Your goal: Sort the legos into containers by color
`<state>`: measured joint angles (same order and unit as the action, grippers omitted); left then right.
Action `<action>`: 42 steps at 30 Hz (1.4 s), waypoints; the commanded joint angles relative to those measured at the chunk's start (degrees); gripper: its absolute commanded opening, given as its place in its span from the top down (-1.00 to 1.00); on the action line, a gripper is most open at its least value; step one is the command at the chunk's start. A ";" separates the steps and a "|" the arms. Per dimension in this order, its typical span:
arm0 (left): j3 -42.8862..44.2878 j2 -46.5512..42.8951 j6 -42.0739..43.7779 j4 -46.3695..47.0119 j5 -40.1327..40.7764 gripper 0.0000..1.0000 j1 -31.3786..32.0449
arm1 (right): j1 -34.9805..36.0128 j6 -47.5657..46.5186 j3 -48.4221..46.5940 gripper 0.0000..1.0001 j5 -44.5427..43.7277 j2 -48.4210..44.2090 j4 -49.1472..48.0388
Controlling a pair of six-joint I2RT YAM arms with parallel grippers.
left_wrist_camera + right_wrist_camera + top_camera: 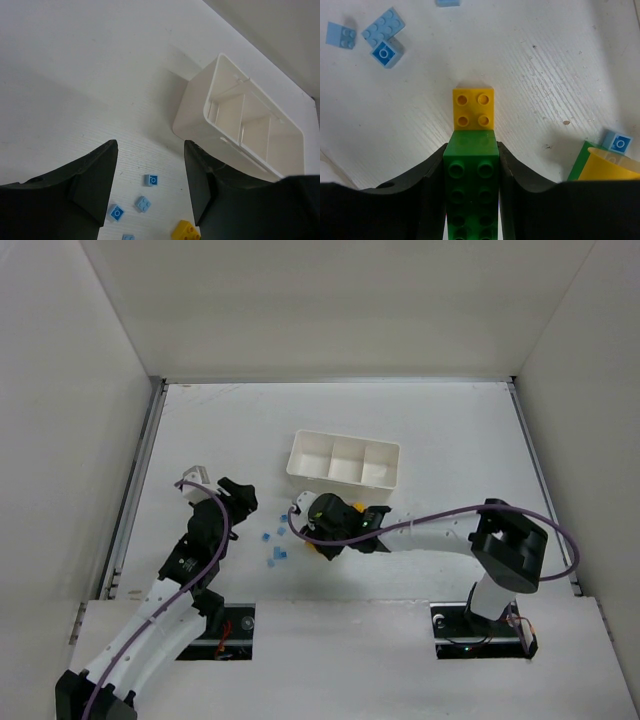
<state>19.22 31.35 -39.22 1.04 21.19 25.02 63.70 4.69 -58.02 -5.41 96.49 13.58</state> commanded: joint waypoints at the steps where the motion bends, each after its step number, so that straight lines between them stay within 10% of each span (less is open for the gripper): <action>1: 0.46 -0.50 -0.68 1.51 -1.32 -0.09 -0.28 | -0.38 0.32 -0.26 0.54 -0.39 -2.00 -2.24; 20: 13.12 13.55 -7.89 5.54 -25.76 -0.17 7.62 | -10.48 9.46 13.72 0.60 2.86 -29.42 -20.35; 42: 16.90 28.50 -2.70 15.22 -10.65 0.21 23.19 | -11.28 10.95 17.41 0.59 7.16 -32.06 -26.68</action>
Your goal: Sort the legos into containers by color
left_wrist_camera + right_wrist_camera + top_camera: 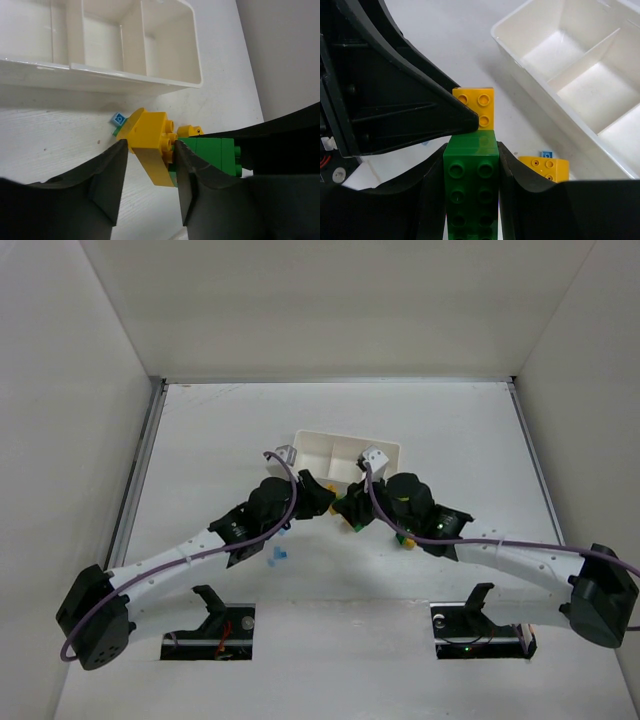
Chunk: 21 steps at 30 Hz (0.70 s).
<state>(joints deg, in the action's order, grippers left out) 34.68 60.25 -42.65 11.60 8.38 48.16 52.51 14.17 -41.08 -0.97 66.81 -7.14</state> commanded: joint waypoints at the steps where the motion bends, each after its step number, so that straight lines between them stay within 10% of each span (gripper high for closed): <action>1: 1.19 -0.74 0.64 5.36 2.86 0.28 0.04 | -0.17 1.82 0.56 0.59 2.99 -2.47 -6.05; 9: -0.05 -1.45 0.64 7.57 5.85 0.73 0.13 | -1.31 4.37 2.76 0.60 3.26 -4.66 -8.68; 21: -0.75 -0.57 0.03 8.00 10.07 0.78 -2.24 | -6.68 8.94 8.03 0.60 2.30 -12.40 -12.72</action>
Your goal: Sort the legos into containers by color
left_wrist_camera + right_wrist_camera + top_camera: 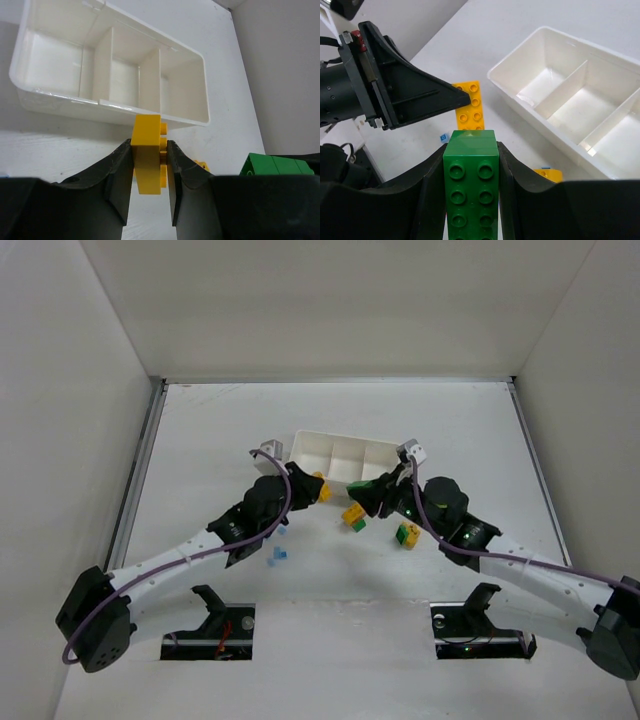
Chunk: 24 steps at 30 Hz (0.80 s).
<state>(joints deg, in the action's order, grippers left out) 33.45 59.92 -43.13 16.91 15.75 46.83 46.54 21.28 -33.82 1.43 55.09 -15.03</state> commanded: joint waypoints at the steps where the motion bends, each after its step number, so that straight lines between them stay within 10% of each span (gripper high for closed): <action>1: 1.08 0.28 0.86 3.04 3.14 0.77 -1.52 | -0.80 2.10 1.04 0.59 -0.72 -0.43 -5.18; 13: 11.98 18.64 8.77 13.42 4.29 0.65 -9.78 | 1.75 2.63 1.65 0.58 -2.93 3.97 -8.35; 24: 13.84 18.93 8.86 10.70 4.99 -0.06 -10.05 | 1.93 3.15 1.74 0.57 -2.93 6.25 -10.11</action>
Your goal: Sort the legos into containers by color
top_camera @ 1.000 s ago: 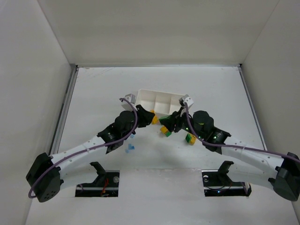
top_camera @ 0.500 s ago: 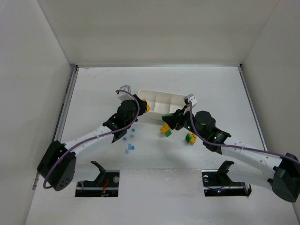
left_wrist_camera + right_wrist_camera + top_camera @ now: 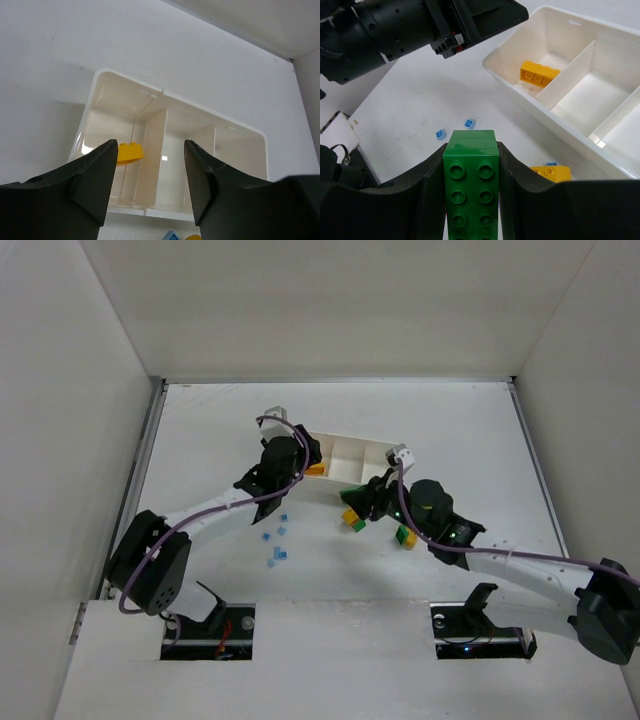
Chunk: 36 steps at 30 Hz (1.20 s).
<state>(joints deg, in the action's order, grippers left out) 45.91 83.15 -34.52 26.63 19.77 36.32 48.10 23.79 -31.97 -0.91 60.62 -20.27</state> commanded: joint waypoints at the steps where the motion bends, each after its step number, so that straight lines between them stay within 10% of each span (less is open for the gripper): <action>1: 1.03 -5.80 -1.06 -0.34 0.54 -0.07 1.07 | 0.37 0.99 -0.11 0.57 -0.59 0.99 -5.30; 11: -5.38 -19.25 -30.31 -16.25 -15.26 -0.27 -0.75 | -0.42 3.54 -0.64 0.51 1.35 5.29 -13.12; 19: -11.19 -16.45 -48.34 -6.88 -36.98 -0.30 -6.48 | -0.42 0.65 -2.13 0.48 0.38 8.90 -20.24; 36: -15.06 -14.51 -60.31 2.99 -42.36 -0.26 -5.07 | 5.73 -6.83 -5.92 0.48 -9.11 16.28 -24.10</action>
<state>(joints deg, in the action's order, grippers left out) 31.33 68.90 -92.05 25.85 -21.30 30.79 52.45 18.83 -35.24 -7.20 76.18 -37.91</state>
